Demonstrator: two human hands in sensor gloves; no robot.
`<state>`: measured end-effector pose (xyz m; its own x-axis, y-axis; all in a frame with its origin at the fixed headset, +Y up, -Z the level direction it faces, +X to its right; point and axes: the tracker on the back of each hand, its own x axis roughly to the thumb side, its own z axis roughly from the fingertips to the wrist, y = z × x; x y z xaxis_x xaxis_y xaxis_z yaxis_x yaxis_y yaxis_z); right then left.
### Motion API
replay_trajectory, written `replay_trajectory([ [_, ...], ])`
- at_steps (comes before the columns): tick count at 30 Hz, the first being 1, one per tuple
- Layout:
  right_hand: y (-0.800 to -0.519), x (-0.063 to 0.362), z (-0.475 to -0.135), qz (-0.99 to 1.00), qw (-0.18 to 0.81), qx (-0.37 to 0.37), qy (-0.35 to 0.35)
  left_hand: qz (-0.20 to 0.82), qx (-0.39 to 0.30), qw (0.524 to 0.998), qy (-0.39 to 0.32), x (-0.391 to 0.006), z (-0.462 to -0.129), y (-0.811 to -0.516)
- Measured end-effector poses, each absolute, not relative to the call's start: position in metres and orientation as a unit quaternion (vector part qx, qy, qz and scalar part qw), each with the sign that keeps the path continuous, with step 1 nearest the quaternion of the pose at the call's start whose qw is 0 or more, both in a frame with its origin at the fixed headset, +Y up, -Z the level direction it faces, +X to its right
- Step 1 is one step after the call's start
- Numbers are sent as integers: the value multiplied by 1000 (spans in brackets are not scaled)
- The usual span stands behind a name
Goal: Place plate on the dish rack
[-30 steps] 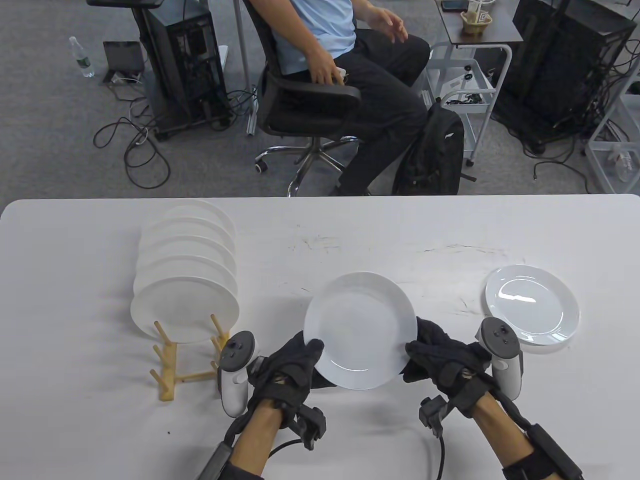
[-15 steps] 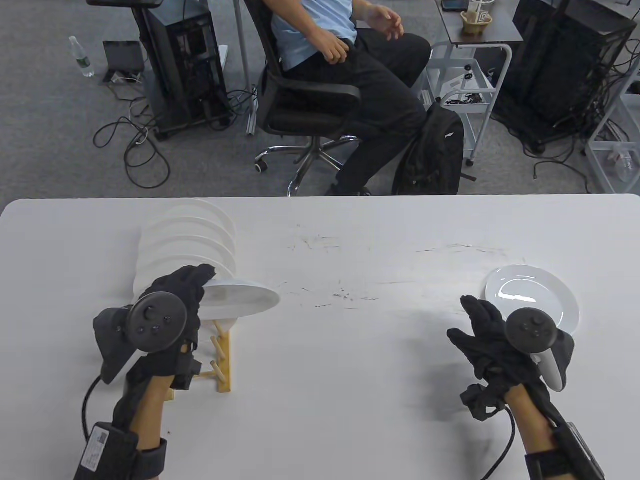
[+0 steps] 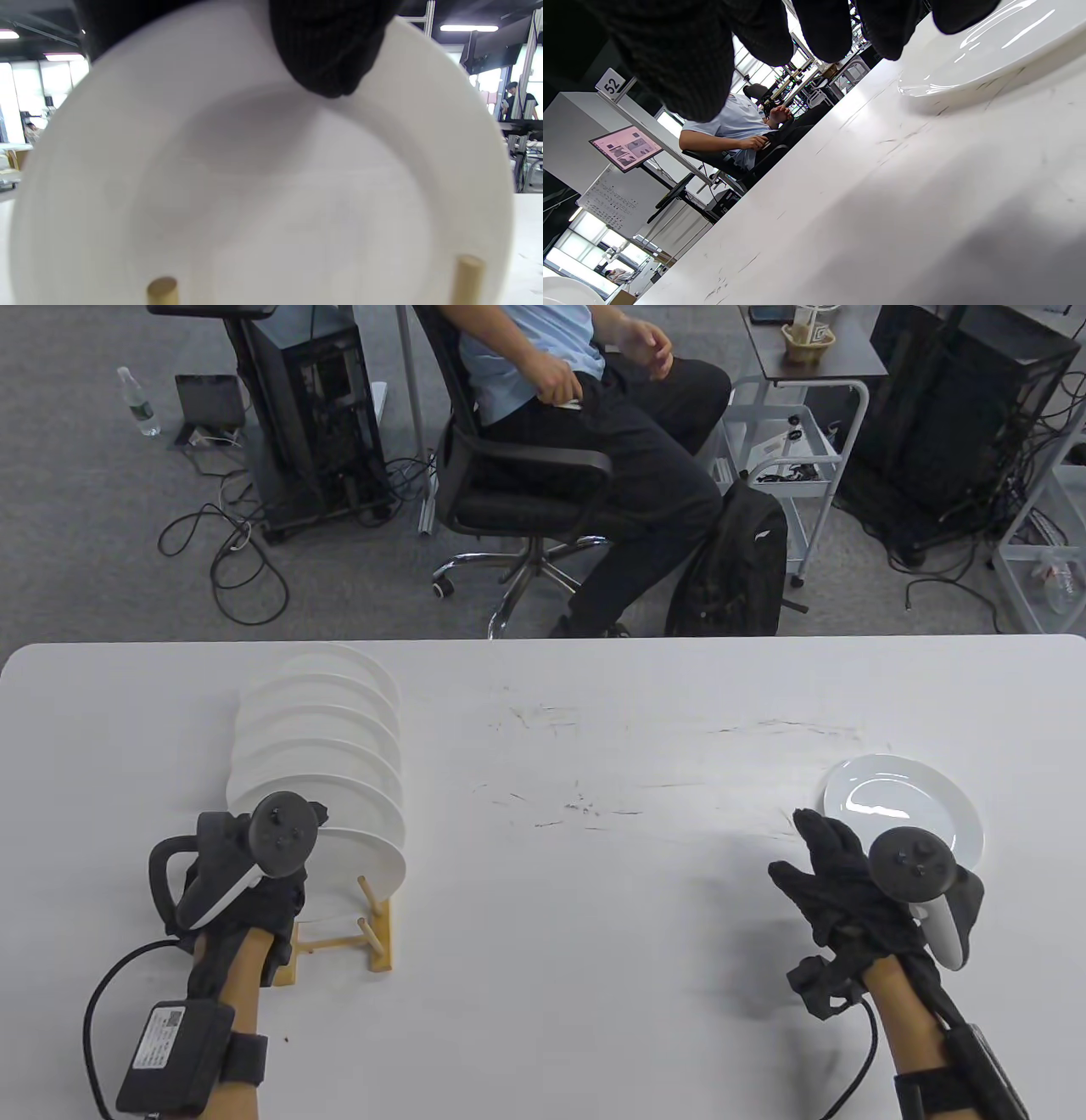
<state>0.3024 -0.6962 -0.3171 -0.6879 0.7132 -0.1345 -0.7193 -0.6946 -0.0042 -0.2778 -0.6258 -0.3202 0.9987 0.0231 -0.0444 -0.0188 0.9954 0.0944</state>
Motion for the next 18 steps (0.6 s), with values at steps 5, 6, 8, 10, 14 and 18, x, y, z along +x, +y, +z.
replay_trajectory([
  [5, -696, 303, -317, 918, 390, -65, 27, 10, 43, 998, 41, -278, -321, -625],
  [6, -696, 303, -317, 918, 390, -66, 28, 11, 46, 998, 42, -276, -320, -624],
  [8, -696, 303, -317, 918, 389, -67, 30, 22, 43, 998, 50, -272, -316, -621],
  [10, -696, 303, -317, 918, 389, -69, 31, 31, 36, 997, 59, -263, -309, -616],
  [14, -694, 305, -316, 917, 390, -75, 33, 63, 91, 992, 52, -235, -287, -606],
  [18, -683, 316, -316, 906, 412, -98, 28, 133, 110, 985, -13, -194, -272, -614],
])
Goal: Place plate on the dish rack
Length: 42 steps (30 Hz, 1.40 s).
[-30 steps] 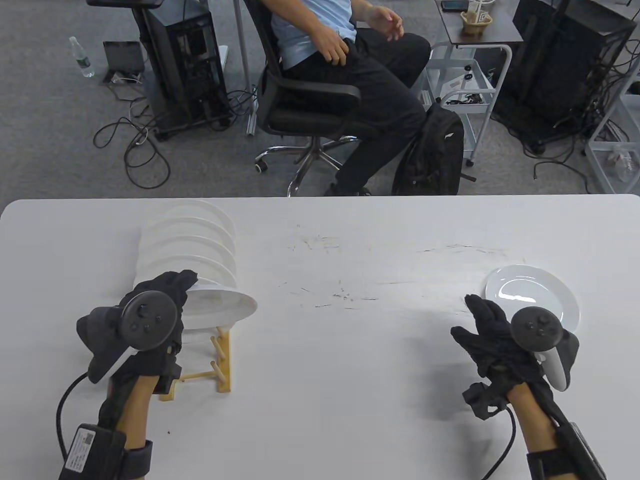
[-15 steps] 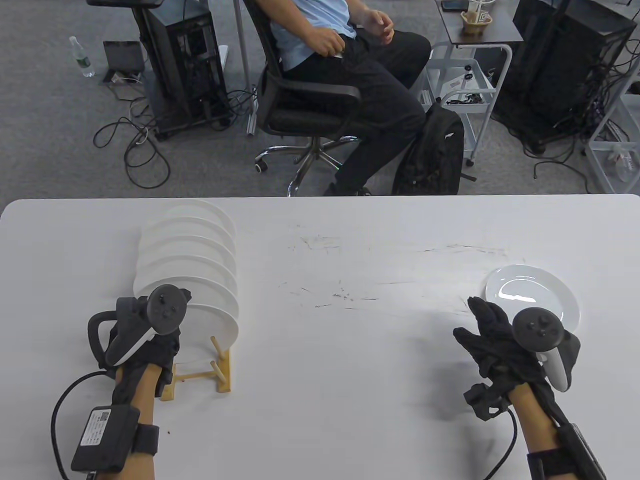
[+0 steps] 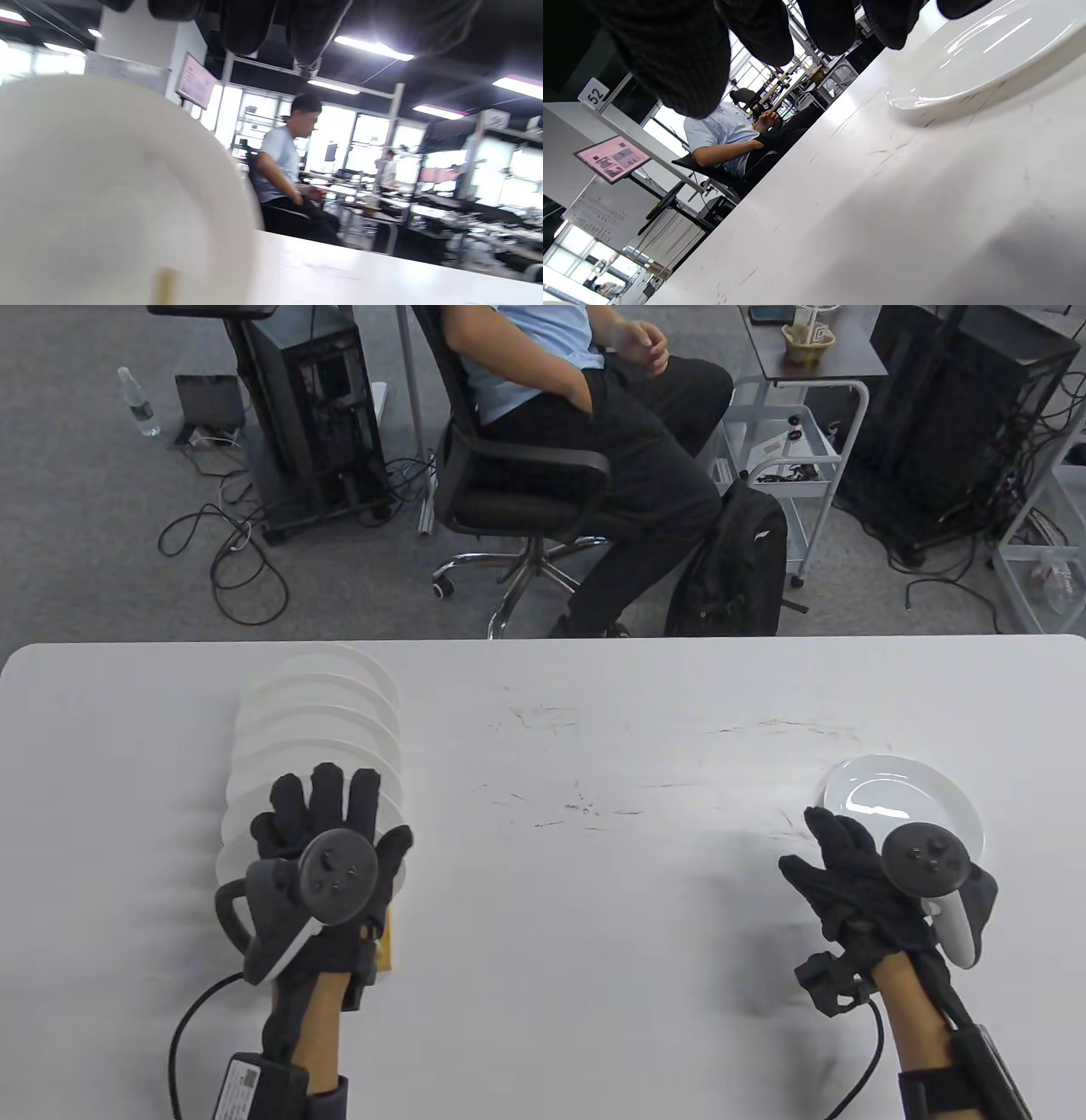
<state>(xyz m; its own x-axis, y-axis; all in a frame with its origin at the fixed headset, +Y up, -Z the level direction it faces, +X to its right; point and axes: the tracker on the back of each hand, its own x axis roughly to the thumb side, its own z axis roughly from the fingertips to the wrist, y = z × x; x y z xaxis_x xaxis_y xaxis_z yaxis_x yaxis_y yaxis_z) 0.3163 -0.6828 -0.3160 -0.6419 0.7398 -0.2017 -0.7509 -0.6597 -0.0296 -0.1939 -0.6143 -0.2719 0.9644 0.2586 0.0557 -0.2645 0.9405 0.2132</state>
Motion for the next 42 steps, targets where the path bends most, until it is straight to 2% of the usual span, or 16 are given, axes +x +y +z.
replay_trajectory([
  [5, -670, 345, -328, 892, 415, -180, 21, 132, 104, 984, -61, -167, -273, -649],
  [8, -669, 362, -340, 899, 370, -233, 31, 137, 70, 985, -76, -164, -278, -666],
  [12, -678, 386, -357, 896, 305, -318, 51, 148, 57, 984, -87, -162, -279, -671],
  [18, -722, 430, -363, 857, 154, -484, 92, 154, 36, 983, -95, -158, -282, -676],
  [25, -761, 447, -368, 828, 116, -537, 112, 159, 21, 983, -90, -160, -283, -679],
  [28, -761, 450, -367, 815, 178, -547, 65, 160, 18, 983, -90, -160, -283, -679],
  [32, -760, 455, -358, 803, 202, -558, 50, 162, 17, 982, -92, -160, -283, -680],
  [34, -759, 459, -349, 788, 260, -557, 29, 164, 16, 982, -95, -160, -283, -680],
  [39, -751, 455, -329, 688, 515, -511, -28, 174, 18, 979, -104, -159, -282, -680],
  [42, -738, 435, -322, 666, 562, -487, -60, 178, 19, 978, -109, -158, -281, -680],
])
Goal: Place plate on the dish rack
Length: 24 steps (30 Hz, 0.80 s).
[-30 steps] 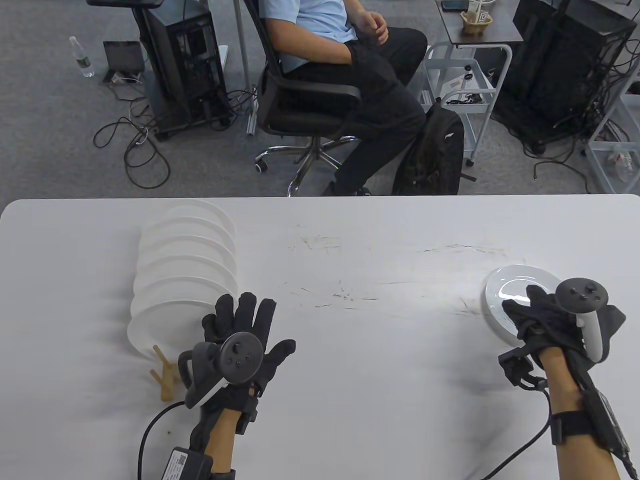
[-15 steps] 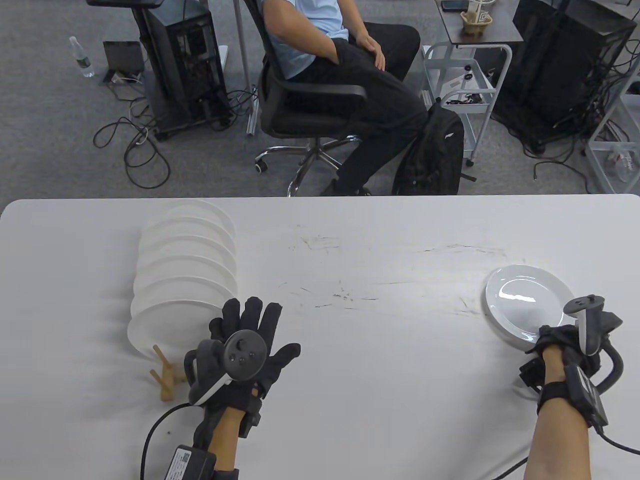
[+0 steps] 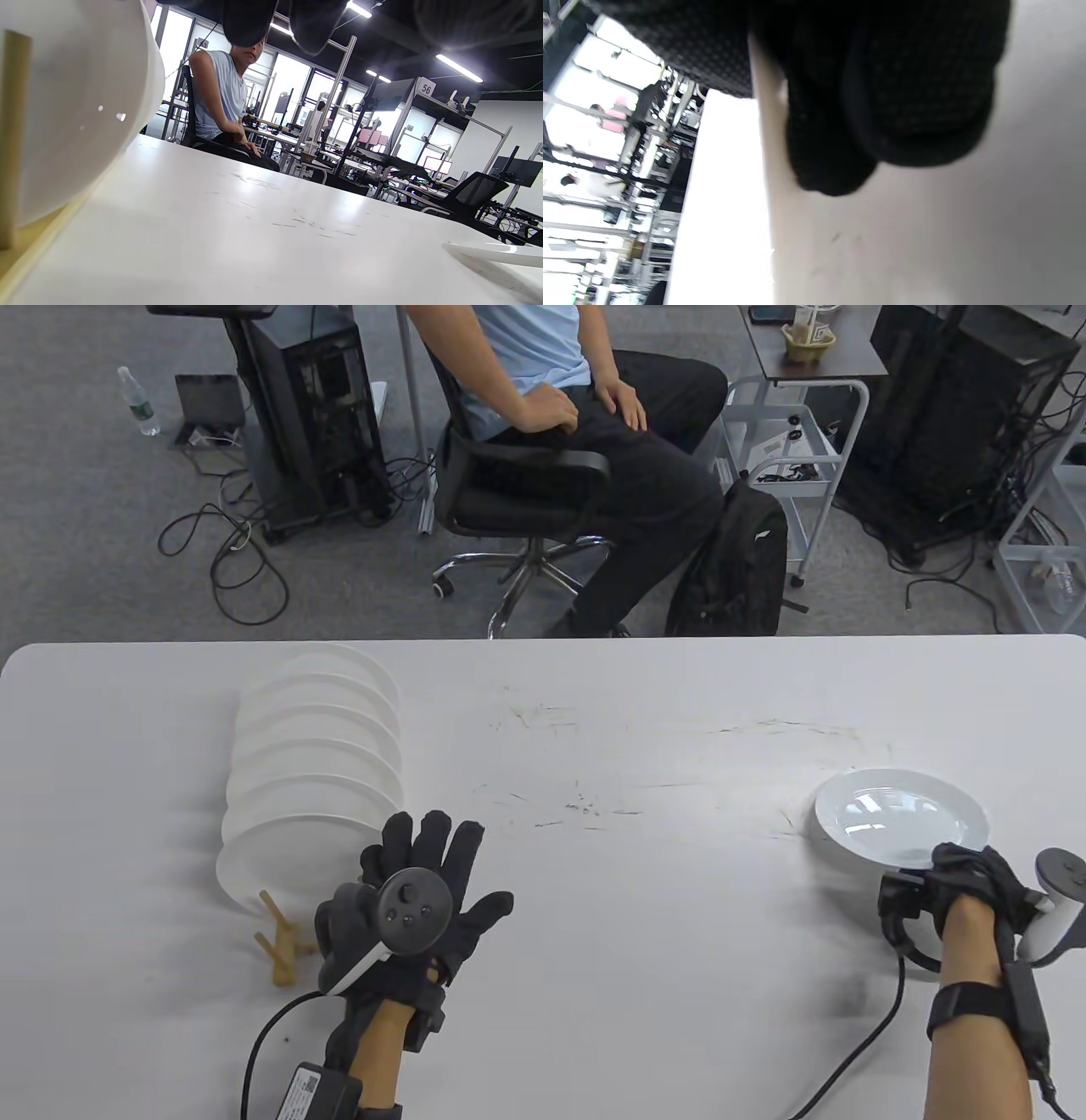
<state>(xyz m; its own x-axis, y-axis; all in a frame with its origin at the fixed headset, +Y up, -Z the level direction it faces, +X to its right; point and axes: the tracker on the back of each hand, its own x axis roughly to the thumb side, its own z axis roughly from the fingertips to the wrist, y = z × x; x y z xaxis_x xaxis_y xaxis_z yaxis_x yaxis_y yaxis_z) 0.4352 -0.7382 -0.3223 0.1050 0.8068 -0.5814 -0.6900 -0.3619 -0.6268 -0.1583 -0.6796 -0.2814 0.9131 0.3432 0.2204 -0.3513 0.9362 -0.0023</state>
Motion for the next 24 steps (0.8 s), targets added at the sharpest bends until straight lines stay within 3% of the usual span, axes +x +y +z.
replay_trajectory([
  [4, -733, 399, -313, 645, 635, -422, -48, 182, 14, 976, -118, -155, -280, -681],
  [9, -739, 346, -309, 585, 751, -305, 34, 191, 11, 973, -128, -152, -279, -683],
  [15, -738, 297, -312, 575, 793, -160, 123, 267, 14, 951, -153, -142, -275, -688],
  [20, -726, 258, -310, 618, 769, -55, 151, 446, -61, 878, -160, -128, -276, -699],
  [24, -713, 230, -306, 673, 723, 22, 156, 622, -158, 749, -165, -116, -279, -718],
])
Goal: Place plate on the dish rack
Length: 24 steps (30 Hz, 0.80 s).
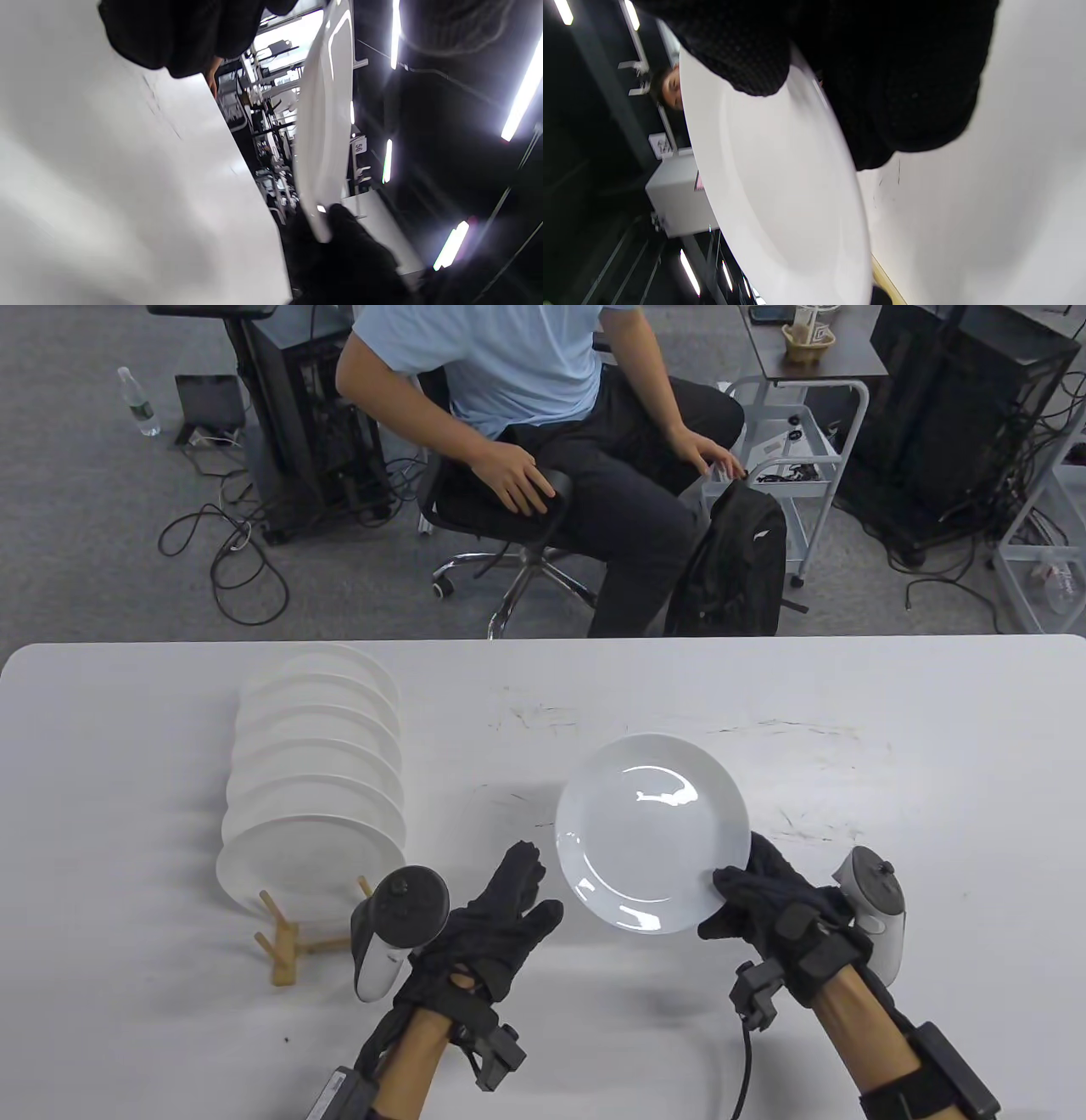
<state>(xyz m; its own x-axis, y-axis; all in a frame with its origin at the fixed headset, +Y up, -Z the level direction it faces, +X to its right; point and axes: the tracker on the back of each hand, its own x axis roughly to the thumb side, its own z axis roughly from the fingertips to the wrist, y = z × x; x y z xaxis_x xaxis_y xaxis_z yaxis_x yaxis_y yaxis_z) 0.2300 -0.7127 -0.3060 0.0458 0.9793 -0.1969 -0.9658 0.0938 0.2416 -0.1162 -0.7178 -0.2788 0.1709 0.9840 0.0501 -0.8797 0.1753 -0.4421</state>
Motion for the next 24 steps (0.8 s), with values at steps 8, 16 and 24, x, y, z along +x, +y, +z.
replay_trajectory([
  [8, -693, 211, -296, 761, 635, 93, 92, 688, -136, 707, -91, -126, -280, -724],
  [16, -674, 233, -292, 885, 458, 85, -15, 482, 122, 863, -92, -174, -268, -631],
  [24, -688, 255, -304, 968, 249, 42, 8, 153, 205, 964, -74, -226, -251, -549],
])
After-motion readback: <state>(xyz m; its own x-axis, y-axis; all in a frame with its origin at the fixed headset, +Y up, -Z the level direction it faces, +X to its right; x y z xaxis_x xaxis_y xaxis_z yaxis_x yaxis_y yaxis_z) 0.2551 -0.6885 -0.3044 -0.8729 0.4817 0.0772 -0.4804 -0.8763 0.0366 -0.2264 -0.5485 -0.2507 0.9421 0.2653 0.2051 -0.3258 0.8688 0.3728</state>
